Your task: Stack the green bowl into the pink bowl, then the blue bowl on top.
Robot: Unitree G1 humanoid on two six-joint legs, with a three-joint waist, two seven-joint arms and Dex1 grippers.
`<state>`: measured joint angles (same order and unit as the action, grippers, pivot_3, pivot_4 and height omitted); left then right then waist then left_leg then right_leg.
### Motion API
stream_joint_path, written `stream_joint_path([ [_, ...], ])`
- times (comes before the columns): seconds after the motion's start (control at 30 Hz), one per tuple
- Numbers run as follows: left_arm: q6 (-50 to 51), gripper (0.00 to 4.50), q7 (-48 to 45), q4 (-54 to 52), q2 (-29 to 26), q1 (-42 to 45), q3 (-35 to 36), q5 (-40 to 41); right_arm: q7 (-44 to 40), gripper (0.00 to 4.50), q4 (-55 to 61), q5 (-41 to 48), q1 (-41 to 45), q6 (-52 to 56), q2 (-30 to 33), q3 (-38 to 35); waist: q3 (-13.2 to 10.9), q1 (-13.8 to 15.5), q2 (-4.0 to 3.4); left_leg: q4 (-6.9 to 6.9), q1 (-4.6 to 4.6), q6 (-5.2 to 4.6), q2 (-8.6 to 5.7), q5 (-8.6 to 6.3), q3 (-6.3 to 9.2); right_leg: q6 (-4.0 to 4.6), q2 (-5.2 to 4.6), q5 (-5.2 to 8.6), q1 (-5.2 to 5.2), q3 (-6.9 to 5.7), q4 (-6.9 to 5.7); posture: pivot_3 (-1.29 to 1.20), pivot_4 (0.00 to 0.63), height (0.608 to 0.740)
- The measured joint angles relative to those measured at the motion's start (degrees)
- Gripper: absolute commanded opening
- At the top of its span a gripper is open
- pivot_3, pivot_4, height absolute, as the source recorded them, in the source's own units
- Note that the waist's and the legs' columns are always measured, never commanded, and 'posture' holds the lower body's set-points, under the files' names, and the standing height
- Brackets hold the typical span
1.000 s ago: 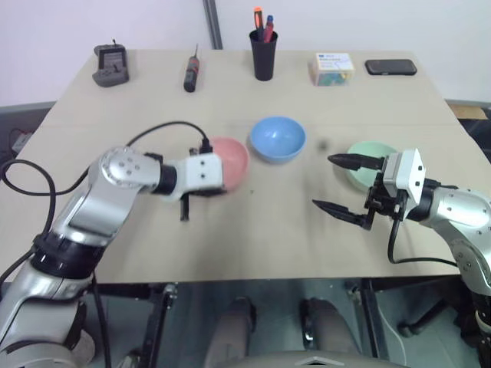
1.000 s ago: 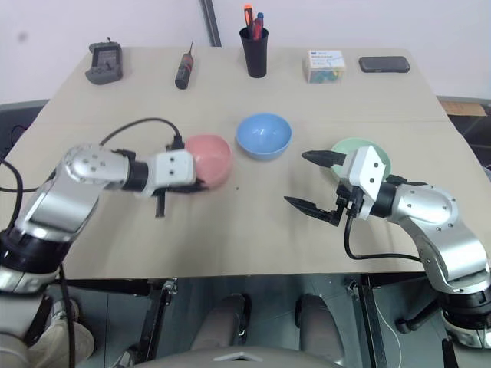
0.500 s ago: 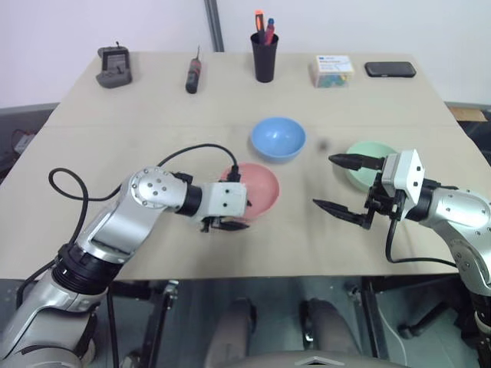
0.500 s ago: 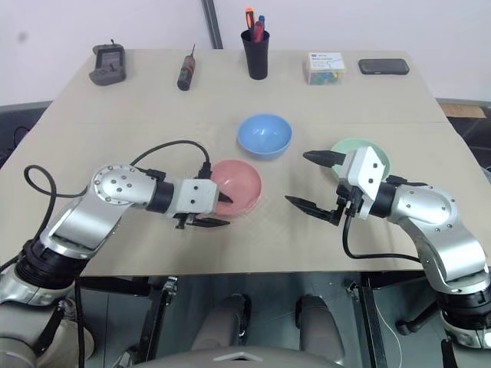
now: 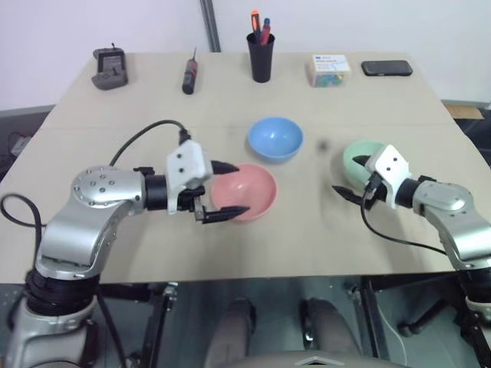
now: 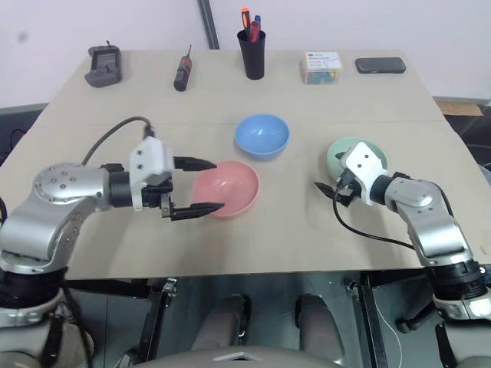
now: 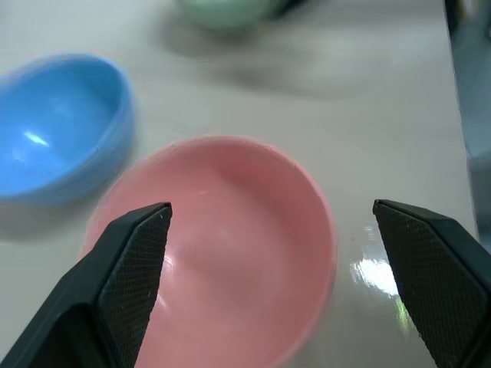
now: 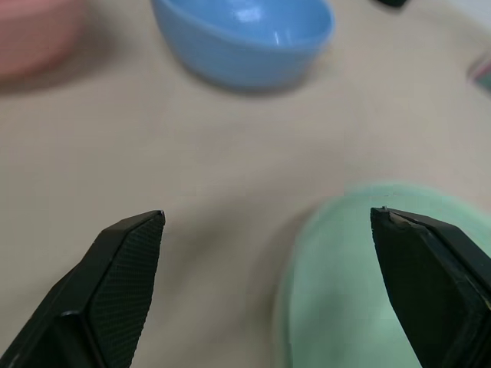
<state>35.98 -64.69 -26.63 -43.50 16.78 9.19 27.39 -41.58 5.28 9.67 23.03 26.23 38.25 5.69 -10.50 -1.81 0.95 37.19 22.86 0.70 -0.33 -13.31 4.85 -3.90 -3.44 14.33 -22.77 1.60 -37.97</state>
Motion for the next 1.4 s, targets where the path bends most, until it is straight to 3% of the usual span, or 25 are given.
stream_joint_path([
  [0.03, 0.04, 4.5, 0.02, 0.06, 0.01, -0.28, 0.26, 0.28, 0.0, 3.22, -0.35, -0.06, 0.08, 0.19, -0.01, 0.01, 0.0, 0.0, 0.0, 0.0, 0.0, 0.0, 0.0, 0.0, 0.0, 0.0, 0.0, 0.0, 0.0, 0.0, 0.0, 0.0, 0.15, 0.74],
  [0.07, 0.35, 4.5, 0.13, 0.06, 0.13, -1.81, 2.22, 2.56, -0.45, 2.64, -1.7, -0.18, 1.02, 0.96, -0.28, 0.27, 0.0, -0.03, 0.0, 0.0, 0.0, 0.0, 0.0, 0.0, 0.01, 0.0, 0.0, 0.0, 0.0, -0.02, 0.01, 0.0, 0.15, 0.74],
  [0.13, 0.12, 4.5, 0.14, 0.09, 0.79, -2.71, 3.66, 4.5, -0.74, 2.14, -2.25, -0.21, 1.51, 1.48, -0.35, 0.41, 0.0, 0.04, 0.0, 0.01, 0.0, 0.0, -0.02, 0.0, 0.02, 0.0, -0.02, 0.0, 0.01, -0.02, 0.01, 0.0, 0.15, 0.74],
  [0.27, -2.78, 4.5, 0.23, 0.95, 1.37, -3.64, 4.17, 6.46, -1.82, 0.4, -3.1, -0.47, 2.71, 2.46, -0.32, 0.67, 0.0, 0.03, 0.0, 0.01, -0.01, 0.0, -0.04, 0.0, 0.01, 0.0, -0.03, 0.0, 0.02, -0.02, 0.01, 0.0, 0.15, 0.74],
  [0.33, -4.24, 4.5, 0.34, 1.68, 1.46, -3.66, 4.38, 6.61, -1.8, 0.11, -3.14, -0.73, 2.78, 2.27, -0.32, 0.65, 0.01, -0.02, 0.0, 0.01, -0.01, 0.0, -0.03, 0.0, 0.01, 0.0, -0.03, 0.0, 0.02, -0.02, 0.01, 0.0, 0.15, 0.74],
  [0.47, -6.55, 4.5, -0.13, 4.29, 1.52, -4.66, 6.43, 8.07, -2.54, 0.11, -2.38, -1.03, 2.86, 0.71, -0.22, 0.61, 0.0, -0.33, -0.02, -0.02, -0.02, 0.0, -0.02, 0.0, -0.02, 0.0, -0.02, 0.0, -0.01, 0.01, 0.01, 0.0, 0.15, 0.74],
  [0.67, -8.22, 4.5, -1.17, 10.35, 1.0, -8.37, 11.3, 10.06, -9.8, 0.11, 13.52, 6.62, 3.58, -2.45, -2.29, 1.5, -0.02, -0.56, -0.05, -0.13, -0.02, 0.0, 0.08, 0.0, 0.01, 0.0, 0.06, 0.0, -0.08, -0.01, 0.02, 0.0, 0.15, 0.74],
  [0.87, -10.65, 4.5, -1.77, 14.53, 0.57, -11.61, 13.36, 10.24, -10.55, 0.11, 15.53, 4.19, 10.56, -2.8, -13.58, 16.12, 0.0, -0.43, -0.02, -0.09, -0.03, 0.01, 0.06, 0.0, 0.07, 0.01, 0.02, 0.0, -0.05, -0.05, 0.02, 0.0, 0.15, 0.74],
  [0.97, -10.49, 4.5, -1.82, 14.17, 0.26, -12.18, 13.99, 11.68, -10.34, 0.11, 8.39, 1.97, 15.62, -2.93, -18.31, 19.27, 0.01, -0.37, -0.01, -0.08, -0.05, 0.02, 0.04, 0.01, 0.08, 0.02, 0.01, -0.01, -0.04, -0.05, 0.01, 0.0, 0.15, 0.74],
  [1.1, -10.13, 4.5, -1.46, 13.61, 0.15, -13.46, 15.01, 13.31, -11.99, 1.26, 1.43, 1.3, 17.7, -4.46, -21.16, 20.36, 0.02, -0.17, 0.01, -0.13, -0.02, 0.02, 0.0, 0.0, 0.1, 0.02, -0.04, -0.01, -0.05, -0.09, 0.04, 0.0, 0.15, 0.74],
  [1.17, -10.13, 4.5, -1.35, 13.59, 0.02, -13.68, 15.0, 13.33, -13.49, 2.14, -0.05, 1.07, 17.99, -4.89, -21.59, 21.08, 0.01, -0.26, 0.0, -0.17, -0.02, 0.03, -0.01, 0.0, 0.1, 0.03, -0.04, -0.01, -0.09, -0.09, 0.04, 0.0, 0.15, 0.74],
  [1.2, -10.13, 4.5, -1.28, 13.59, -0.08, -13.71, 15.0, 13.33, -14.21, 2.34, -0.43, 1.07, 18.0, -4.99, -21.57, 21.11, 0.01, -0.26, 0.0, -0.19, -0.02, 0.02, -0.01, 0.0, 0.1, 0.03, -0.04, -0.01, -0.09, -0.09, 0.04, 0.0, 0.15, 0.74],
  [1.37, -10.15, 4.5, -0.6, 13.47, -0.17, -13.78, 15.17, 13.4, -16.65, 4.16, 1.28, 3.45, 17.47, -4.0, -19.88, 18.98, 0.01, -0.3, 0.0, -0.22, -0.03, 0.03, 0.0, 0.0, 0.1, 0.03, -0.04, -0.01, -0.1, -0.08, 0.04, 0.0, 0.15, 0.74],
  [1.4, -10.15, 4.5, -0.43, 13.34, -0.17, -13.78, 15.17, 13.41, -16.34, 4.16, 1.82, 4.5, 17.27, -4.0, -19.9, 17.3, 0.01, -0.33, 0.0, -0.23, -0.03, 0.02, 0.0, 0.0, 0.1, 0.03, -0.04, -0.01, -0.1, -0.09, 0.04, 0.0, 0.15, 0.74],
])
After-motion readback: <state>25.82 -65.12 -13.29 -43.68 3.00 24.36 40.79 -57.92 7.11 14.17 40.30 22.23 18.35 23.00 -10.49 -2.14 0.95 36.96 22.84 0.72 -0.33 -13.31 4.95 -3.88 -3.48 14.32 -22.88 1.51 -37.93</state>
